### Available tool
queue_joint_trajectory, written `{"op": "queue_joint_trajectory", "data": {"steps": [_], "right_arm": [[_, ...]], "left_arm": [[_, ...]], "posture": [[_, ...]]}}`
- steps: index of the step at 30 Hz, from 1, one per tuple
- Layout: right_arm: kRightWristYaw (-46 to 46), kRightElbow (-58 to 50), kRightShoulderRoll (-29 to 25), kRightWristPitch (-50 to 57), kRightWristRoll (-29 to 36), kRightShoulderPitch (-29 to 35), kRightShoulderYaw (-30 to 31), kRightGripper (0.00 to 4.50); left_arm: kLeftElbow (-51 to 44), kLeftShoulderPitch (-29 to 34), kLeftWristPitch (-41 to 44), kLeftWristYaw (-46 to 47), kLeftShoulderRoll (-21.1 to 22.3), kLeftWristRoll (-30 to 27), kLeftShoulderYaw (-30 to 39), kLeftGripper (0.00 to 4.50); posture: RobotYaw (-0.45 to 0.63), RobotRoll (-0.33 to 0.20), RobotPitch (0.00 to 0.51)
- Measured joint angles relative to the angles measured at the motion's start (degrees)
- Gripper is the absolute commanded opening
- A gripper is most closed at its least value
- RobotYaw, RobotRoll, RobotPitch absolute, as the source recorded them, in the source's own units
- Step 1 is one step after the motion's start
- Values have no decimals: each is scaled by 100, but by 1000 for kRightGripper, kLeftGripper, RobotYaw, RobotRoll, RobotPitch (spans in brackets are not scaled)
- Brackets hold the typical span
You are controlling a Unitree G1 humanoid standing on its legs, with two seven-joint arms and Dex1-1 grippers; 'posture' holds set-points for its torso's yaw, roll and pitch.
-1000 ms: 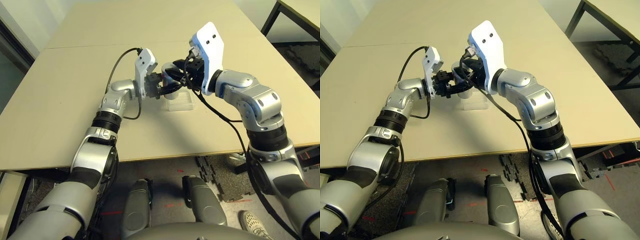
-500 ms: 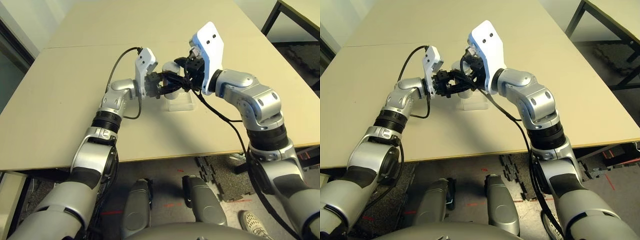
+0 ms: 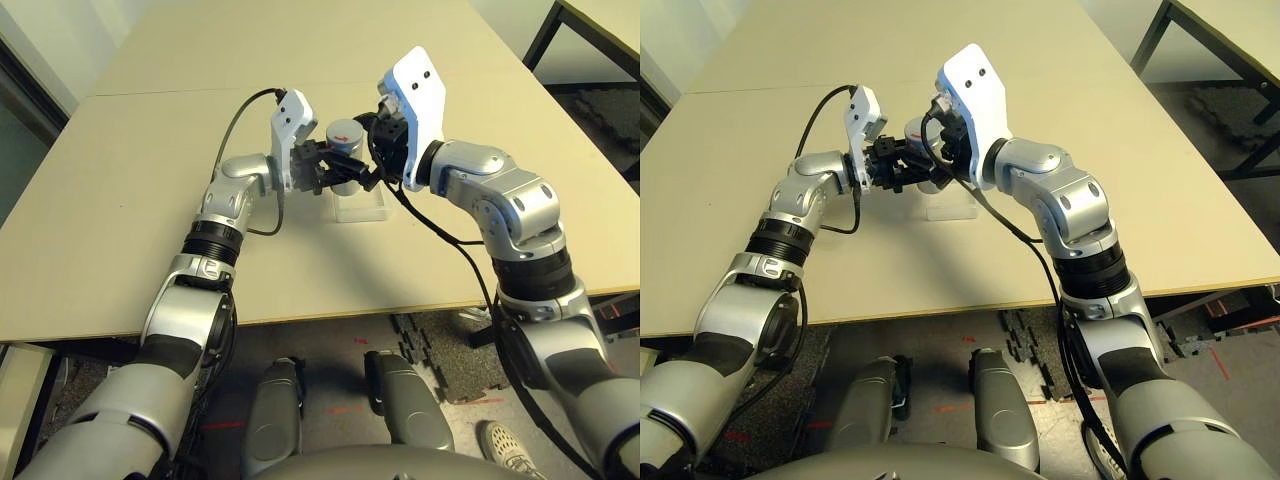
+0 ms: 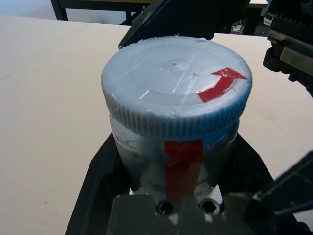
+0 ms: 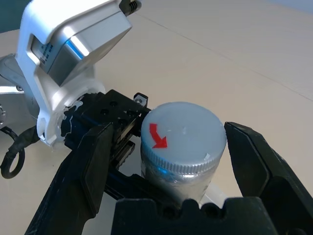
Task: Pour the medicine from the bottle into the box.
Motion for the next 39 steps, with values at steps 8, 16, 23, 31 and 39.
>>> {"op": "queue_joint_trajectory", "data": {"steps": [8,16,23,31,39], "right_arm": [[-48,24,65,-118,0,-1,-47,4500],[-29,27,61,-185,1,-1,-47,2058],[-9,27,42,-225,2,3,-48,1288],[16,51,37,-228,2,23,-48,4284],[83,51,28,-228,2,68,-47,4500]], "left_arm": [[0,81,0,-3,5,0,0,2549],[-1,111,16,-3,16,0,0,2549],[-1,111,37,-5,27,0,0,2548],[-11,111,37,-16,27,-1,0,2548],[-99,111,37,-19,27,-1,0,2547]], "posture": [[-178,0,141],[-175,0,139],[-174,0,138],[-176,0,136],[-176,0,136]]}}
